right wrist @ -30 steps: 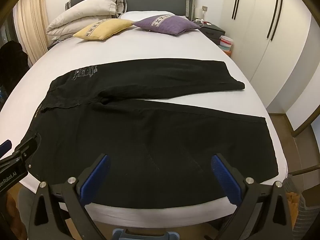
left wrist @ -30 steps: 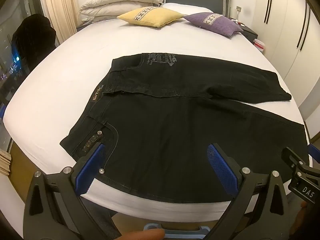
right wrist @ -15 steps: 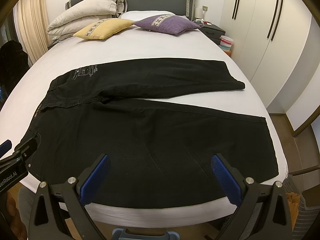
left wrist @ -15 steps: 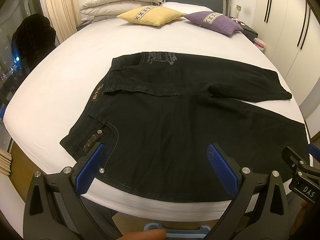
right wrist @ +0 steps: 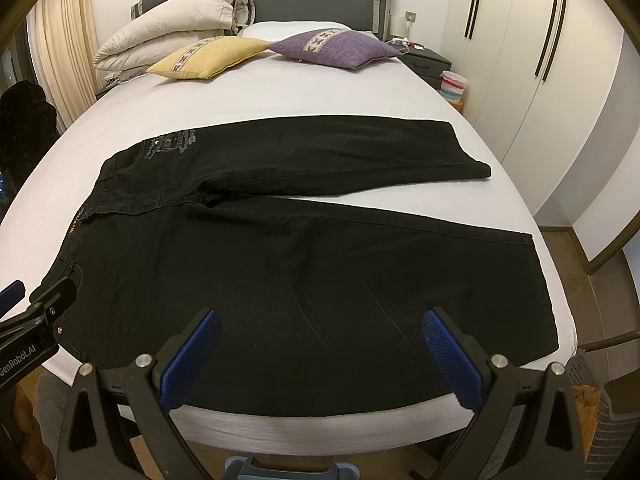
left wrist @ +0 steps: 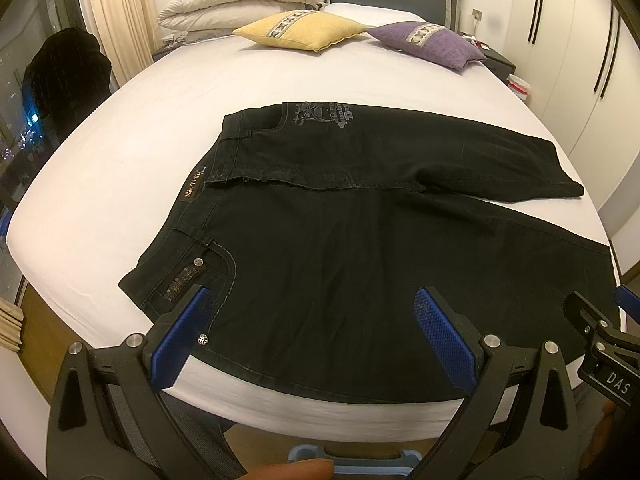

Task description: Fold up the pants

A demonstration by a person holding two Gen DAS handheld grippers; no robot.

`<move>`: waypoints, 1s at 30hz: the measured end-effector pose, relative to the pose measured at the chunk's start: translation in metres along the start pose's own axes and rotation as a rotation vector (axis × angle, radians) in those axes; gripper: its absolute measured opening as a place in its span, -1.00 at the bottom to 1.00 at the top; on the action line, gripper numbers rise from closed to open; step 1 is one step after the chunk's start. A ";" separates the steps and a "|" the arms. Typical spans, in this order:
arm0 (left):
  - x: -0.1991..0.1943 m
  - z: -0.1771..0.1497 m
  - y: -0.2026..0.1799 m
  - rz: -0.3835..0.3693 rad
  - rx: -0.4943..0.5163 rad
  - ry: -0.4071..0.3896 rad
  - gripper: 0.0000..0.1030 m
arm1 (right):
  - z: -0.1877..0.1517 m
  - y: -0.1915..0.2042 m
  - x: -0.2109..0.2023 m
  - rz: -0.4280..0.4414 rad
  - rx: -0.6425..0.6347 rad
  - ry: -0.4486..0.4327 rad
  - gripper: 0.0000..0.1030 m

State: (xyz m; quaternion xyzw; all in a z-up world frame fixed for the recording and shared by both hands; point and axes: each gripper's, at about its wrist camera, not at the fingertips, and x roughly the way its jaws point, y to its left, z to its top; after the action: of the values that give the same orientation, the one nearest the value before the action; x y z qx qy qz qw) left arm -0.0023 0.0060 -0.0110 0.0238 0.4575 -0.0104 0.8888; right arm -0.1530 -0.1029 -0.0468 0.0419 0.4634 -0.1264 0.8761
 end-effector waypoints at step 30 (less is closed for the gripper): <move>0.004 -0.007 0.000 0.005 0.000 0.006 1.00 | -0.006 0.003 0.002 0.041 0.001 0.012 1.00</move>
State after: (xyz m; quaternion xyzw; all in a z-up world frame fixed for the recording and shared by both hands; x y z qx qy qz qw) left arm -0.0058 0.0060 -0.0183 0.0252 0.4603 -0.0081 0.8874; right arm -0.1554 -0.0989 -0.0522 0.0527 0.4674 -0.1085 0.8758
